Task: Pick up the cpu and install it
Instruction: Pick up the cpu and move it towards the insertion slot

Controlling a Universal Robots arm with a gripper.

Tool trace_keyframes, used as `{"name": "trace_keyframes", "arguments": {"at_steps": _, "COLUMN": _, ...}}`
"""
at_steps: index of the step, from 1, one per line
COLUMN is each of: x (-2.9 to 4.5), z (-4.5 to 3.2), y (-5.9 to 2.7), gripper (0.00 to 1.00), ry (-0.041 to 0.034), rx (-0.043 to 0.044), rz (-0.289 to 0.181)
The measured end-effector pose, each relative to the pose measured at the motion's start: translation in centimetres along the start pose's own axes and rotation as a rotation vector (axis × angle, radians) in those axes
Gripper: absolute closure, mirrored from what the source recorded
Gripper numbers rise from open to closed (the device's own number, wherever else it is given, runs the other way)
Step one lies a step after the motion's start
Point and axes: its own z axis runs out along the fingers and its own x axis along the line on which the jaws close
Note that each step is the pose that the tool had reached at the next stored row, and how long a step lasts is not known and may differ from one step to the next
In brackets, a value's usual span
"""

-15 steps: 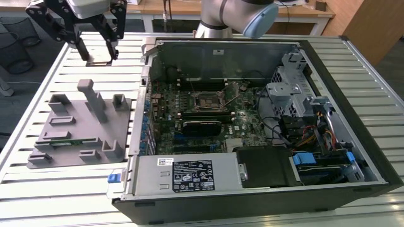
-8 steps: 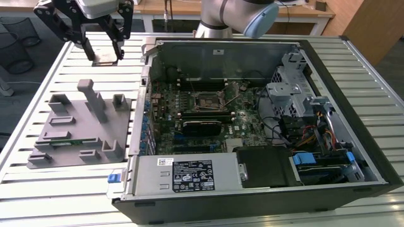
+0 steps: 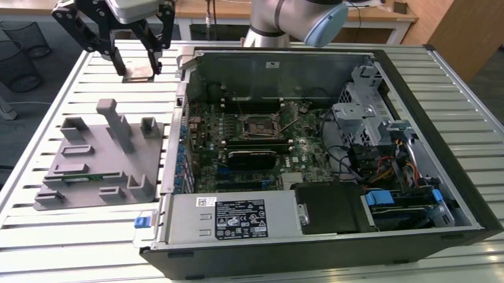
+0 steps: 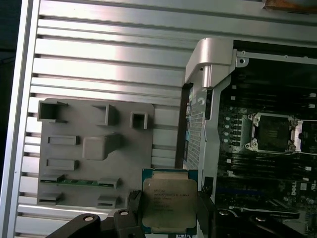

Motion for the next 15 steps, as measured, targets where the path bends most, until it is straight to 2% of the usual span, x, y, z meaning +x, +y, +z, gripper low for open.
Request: {"name": "trace_keyframes", "arguments": {"at_steps": 15, "x": -2.16, "z": 0.04, "y": -0.15, "gripper": 0.47, "ry": 0.0, "rx": 0.0, "rz": 0.0}}
